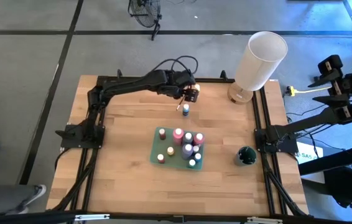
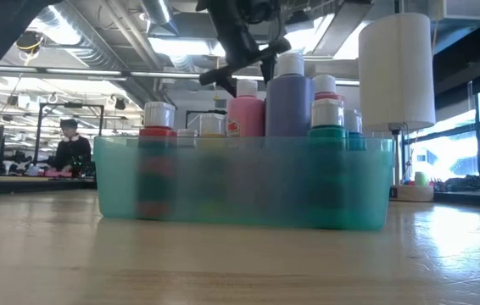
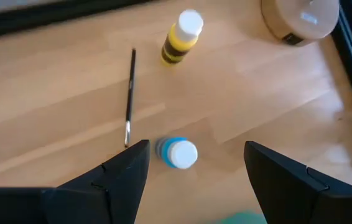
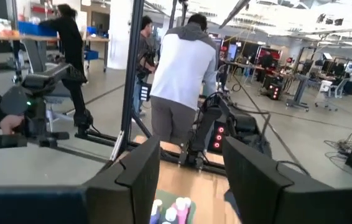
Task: Pick & Place Paint Supplies
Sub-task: Put the small blue paint bottle into the light green bin
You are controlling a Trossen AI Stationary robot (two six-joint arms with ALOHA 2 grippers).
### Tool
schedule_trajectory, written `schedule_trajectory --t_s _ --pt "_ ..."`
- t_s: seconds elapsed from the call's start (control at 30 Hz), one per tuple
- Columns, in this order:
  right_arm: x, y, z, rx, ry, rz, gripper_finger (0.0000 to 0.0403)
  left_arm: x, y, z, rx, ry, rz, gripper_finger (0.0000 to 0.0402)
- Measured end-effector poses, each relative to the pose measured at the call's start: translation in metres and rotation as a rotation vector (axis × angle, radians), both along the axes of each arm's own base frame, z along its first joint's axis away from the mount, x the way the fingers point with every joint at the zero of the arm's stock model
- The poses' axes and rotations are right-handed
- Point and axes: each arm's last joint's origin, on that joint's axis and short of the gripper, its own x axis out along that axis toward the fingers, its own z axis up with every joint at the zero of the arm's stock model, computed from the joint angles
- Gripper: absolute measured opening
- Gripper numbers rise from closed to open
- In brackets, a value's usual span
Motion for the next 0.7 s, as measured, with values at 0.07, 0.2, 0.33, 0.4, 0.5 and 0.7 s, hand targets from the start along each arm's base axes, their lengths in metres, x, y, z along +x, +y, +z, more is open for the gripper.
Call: schedule_trajectory --t_s 0.07,0.2,0.33,0.4,0.5,0.7 --pt "0.000 0.000 0.000 -0.018 -0.001 -0.001 0.0178 0.002 -0.004 -0.002 0.026 0.015 0.000 0.0257" --pt "0.000 0.000 0.000 -0.044 -0.006 -0.001 0.0178 0.006 -0.009 -0.005 0.067 0.027 0.012 0.0257" --pt "0.000 0.000 -0.002 -0.069 0.003 -0.002 0.0178 0.009 -0.014 -0.009 0.131 0.069 0.005 0.0257" --pt "0.000 0.000 -0.003 -0.078 0.011 -0.003 0.0178 0.011 -0.018 -0.010 0.162 0.082 -0.007 0.0257" --pt "0.000 0.000 -0.003 -0.080 0.015 -0.002 0.0178 0.015 -0.022 -0.016 0.160 0.100 -0.022 0.0257" --pt "0.000 0.000 -0.004 -0.083 0.024 -0.002 0.0178 0.023 -0.028 -0.024 0.157 0.088 -0.033 0.0257"
